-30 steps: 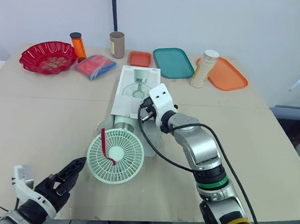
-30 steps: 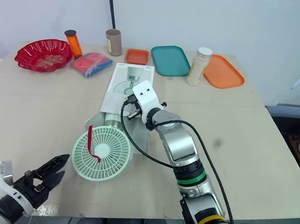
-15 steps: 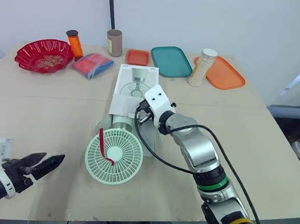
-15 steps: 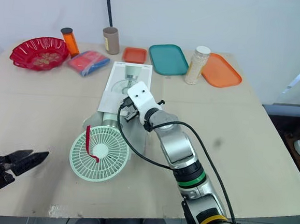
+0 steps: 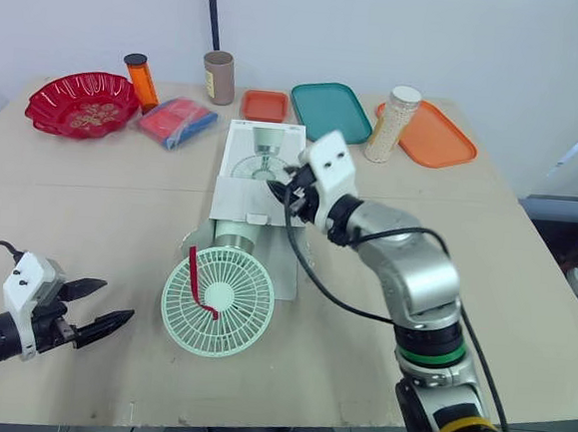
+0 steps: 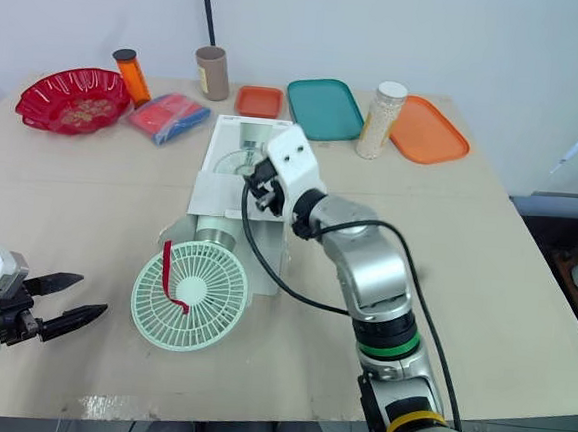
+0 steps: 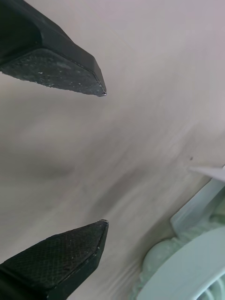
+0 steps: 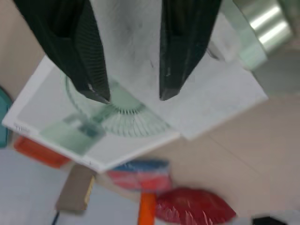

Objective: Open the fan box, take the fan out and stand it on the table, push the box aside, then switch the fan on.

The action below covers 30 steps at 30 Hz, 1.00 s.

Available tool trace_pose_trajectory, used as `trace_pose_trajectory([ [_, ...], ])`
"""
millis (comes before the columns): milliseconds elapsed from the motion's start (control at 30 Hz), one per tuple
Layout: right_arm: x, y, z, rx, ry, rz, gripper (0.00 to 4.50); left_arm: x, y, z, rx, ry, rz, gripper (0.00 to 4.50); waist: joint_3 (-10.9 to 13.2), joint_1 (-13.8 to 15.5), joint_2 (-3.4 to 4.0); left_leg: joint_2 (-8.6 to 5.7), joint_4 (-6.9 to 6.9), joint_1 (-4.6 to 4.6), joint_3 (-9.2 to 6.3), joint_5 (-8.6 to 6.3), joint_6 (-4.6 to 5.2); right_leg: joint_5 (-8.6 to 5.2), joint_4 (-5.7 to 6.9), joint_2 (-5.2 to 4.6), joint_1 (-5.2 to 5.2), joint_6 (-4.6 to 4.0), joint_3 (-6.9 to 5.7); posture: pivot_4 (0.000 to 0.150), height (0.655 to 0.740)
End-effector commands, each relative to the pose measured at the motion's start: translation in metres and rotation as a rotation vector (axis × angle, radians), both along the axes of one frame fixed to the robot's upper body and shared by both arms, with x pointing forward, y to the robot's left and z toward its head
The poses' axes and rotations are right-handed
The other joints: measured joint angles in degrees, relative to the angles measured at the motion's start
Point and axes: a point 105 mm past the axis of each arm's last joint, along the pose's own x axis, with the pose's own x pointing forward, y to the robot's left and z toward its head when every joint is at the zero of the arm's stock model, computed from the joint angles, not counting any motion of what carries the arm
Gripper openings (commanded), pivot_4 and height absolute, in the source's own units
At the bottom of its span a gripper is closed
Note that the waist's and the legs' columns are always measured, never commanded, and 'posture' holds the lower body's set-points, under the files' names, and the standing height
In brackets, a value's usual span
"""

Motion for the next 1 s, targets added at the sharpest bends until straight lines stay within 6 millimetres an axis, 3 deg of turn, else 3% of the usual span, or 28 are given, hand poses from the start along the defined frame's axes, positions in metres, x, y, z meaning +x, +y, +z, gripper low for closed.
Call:
trace_pose_trajectory([
  [33, -0.042, -0.007, 0.064, 0.103, -0.073, 0.214, 2.77, 0.009, -0.004, -0.001, 0.046, -0.035, -0.102, 4.5, 0.1, 0.0, 0.13, 0.0, 0.0, -0.01, -0.01, 0.0, 0.0, 0.0, 0.01, 0.0, 0.0, 0.0, -0.01, 0.15, 0.74],
  [100, -0.052, -0.011, 0.068, 0.097, -0.061, 0.265, 3.81, 0.009, -0.006, -0.003, 0.075, -0.044, -0.144, 4.5, 0.1, 0.0, 0.09, 0.11, -0.03, 0.04, -0.04, 0.01, 0.02, 0.05, 0.04, 0.07, 0.02, -0.09, -0.08, 0.15, 0.74],
  [167, -0.068, -0.021, 0.069, 0.062, -0.05, 0.353, 4.46, 0.009, -0.011, -0.003, 0.095, -0.053, -0.193, 4.5, 0.1, 0.0, 0.12, 0.08, -0.02, 0.04, -0.01, 0.02, 0.02, 0.05, 0.04, 0.04, 0.02, -0.08, -0.05, 0.15, 0.74],
  [333, -0.094, -0.046, 0.072, -0.007, -0.031, 0.499, 4.46, 0.016, -0.011, 0.001, 0.112, -0.07, -0.233, 4.5, 0.1, 0.1, 0.11, 0.04, -0.02, 0.03, -0.01, 0.03, 0.08, 0.05, 0.04, 0.03, 0.03, -0.04, -0.06, 0.15, 0.74],
  [433, -0.107, -0.07, 0.068, -0.108, 0.006, 0.578, 4.46, 0.027, -0.005, 0.004, 0.14, -0.092, -0.253, 4.5, 0.1, 0.1, 0.13, 0.0, -0.01, 0.06, -0.01, 0.12, 0.25, 0.07, 0.05, 0.04, 0.1, -0.01, -0.08, 0.15, 0.74],
  [533, -0.119, -0.078, 0.072, -0.119, 0.042, 0.656, 4.46, 0.028, -0.008, 0.001, 0.157, -0.09, -0.292, 4.5, 0.2, 0.1, 0.19, -0.04, 0.0, 0.05, 0.01, 0.13, 0.29, 0.1, 0.03, 0.02, 0.1, 0.04, -0.05, 0.15, 0.74],
  [633, -0.138, -0.085, 0.063, -0.205, 0.139, 0.773, 4.46, 0.034, -0.012, 0.0, 0.162, -0.097, -0.323, 4.5, 0.2, 0.1, 0.27, 0.0, 0.01, 0.09, 0.05, 0.08, 0.37, 0.12, 0.03, 0.05, 0.13, 0.0, -0.04, 0.15, 0.74],
  [733, -0.136, -0.089, 0.055, -0.27, 0.163, 0.766, 4.46, 0.036, -0.015, -0.001, 0.194, -0.114, -0.375, 4.5, 0.2, 0.1, 0.26, 0.0, 0.06, 0.09, 0.04, 0.07, 0.44, 0.12, 0.04, 0.04, 0.16, 0.01, -0.05, 0.15, 0.74],
  [1000, -0.129, -0.085, 0.054, -0.225, 0.18, 0.722, 4.46, 0.033, -0.021, -0.004, 0.236, -0.163, -0.435, 4.5, 0.2, 0.1, 0.26, 0.0, 0.15, 0.07, 0.06, 0.08, 0.45, 0.17, 0.04, 0.04, 0.17, 0.05, -0.04, 0.15, 0.74],
])
